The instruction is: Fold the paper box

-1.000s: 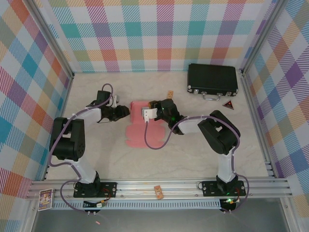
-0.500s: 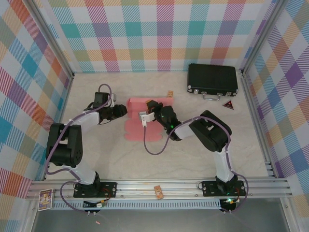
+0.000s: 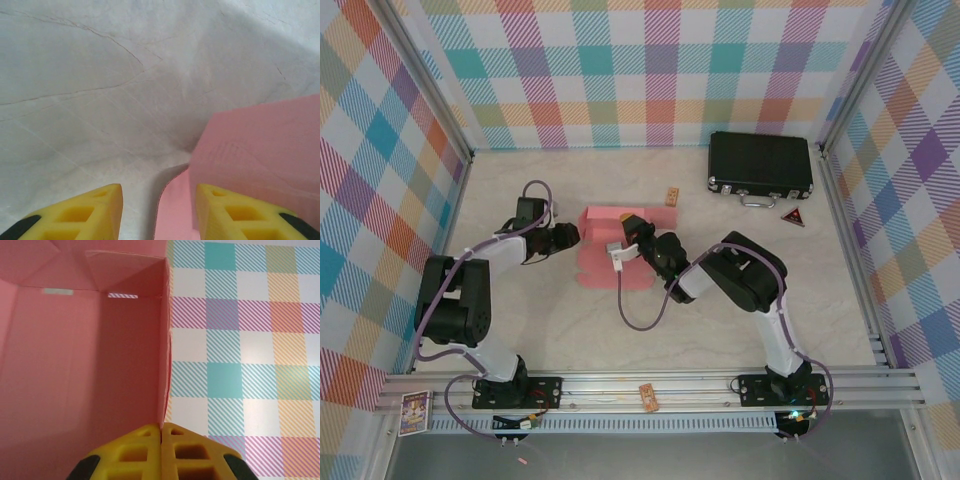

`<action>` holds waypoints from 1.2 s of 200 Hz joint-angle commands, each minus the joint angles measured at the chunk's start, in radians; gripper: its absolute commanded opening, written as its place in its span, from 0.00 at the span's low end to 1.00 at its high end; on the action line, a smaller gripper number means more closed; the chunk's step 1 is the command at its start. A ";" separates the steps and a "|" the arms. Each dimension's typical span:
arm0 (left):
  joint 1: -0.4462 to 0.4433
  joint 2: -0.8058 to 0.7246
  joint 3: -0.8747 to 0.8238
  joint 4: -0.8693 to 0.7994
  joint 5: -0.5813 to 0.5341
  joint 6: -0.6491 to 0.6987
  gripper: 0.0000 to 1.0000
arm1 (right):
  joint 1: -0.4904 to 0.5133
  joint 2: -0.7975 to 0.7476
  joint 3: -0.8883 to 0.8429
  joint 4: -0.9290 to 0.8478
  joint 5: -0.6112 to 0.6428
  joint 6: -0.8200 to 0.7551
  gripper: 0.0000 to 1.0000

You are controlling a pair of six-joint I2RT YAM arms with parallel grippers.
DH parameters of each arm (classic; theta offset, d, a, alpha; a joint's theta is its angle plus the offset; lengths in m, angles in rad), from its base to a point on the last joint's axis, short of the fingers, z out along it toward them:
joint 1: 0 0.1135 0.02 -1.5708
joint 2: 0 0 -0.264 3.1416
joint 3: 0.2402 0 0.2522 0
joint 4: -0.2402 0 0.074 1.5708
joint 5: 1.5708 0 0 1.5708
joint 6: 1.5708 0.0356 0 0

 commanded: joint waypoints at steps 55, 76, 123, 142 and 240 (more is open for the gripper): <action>0.042 -0.020 0.024 0.001 0.022 0.128 0.52 | 0.011 0.023 -0.024 0.037 0.020 -0.007 0.07; 0.041 -0.003 0.043 -0.011 0.014 0.191 0.52 | 0.011 0.030 -0.020 0.036 0.021 -0.009 0.08; 0.061 -0.082 -0.020 0.083 -0.015 0.457 0.56 | 0.011 0.030 -0.017 0.037 0.025 -0.003 0.08; 0.088 -0.064 0.014 0.029 0.063 0.565 0.61 | 0.011 0.032 -0.015 0.037 0.025 -0.003 0.08; 0.036 0.054 0.131 -0.164 0.247 0.784 0.61 | 0.011 0.045 0.002 0.035 0.025 0.002 0.09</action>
